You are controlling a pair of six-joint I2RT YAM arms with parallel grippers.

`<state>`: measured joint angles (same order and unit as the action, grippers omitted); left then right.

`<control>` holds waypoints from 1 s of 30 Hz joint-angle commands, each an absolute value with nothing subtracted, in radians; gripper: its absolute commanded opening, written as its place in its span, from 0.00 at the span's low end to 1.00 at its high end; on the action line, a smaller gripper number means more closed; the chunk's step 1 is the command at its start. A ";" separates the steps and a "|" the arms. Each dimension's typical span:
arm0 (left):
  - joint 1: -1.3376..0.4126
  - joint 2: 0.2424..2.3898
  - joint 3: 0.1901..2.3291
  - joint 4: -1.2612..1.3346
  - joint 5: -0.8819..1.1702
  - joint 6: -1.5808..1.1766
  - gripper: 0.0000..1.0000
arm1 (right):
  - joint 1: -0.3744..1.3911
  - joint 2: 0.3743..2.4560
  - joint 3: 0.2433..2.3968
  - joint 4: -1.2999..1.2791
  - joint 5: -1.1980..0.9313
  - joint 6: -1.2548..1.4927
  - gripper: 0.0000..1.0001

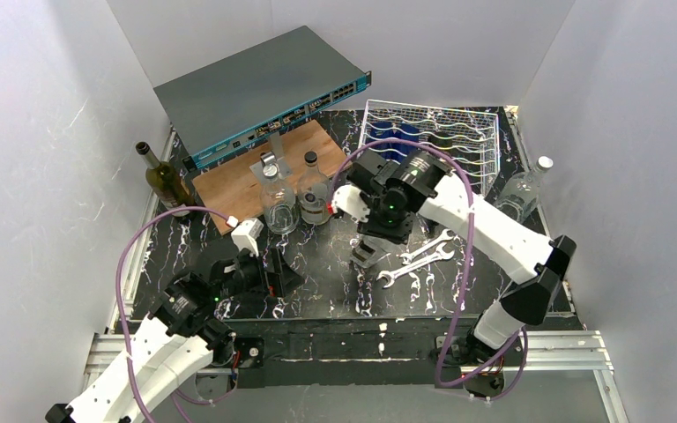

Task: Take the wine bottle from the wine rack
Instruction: Place the wine bottle at the center of the board.

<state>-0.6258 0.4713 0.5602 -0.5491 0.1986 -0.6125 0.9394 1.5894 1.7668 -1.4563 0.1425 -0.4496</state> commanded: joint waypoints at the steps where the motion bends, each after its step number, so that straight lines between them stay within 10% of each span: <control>1: -0.629 0.451 0.591 -0.557 0.194 -0.593 0.99 | 0.987 1.599 1.871 -1.427 0.161 -0.475 0.01; 18: -0.629 0.474 0.575 -0.528 0.187 -0.593 0.99 | 1.018 1.676 1.886 -1.427 0.149 -0.543 0.15; 30: -0.629 0.475 0.563 -0.520 0.187 -0.597 0.99 | 1.019 1.711 1.920 -1.425 0.159 -0.522 0.52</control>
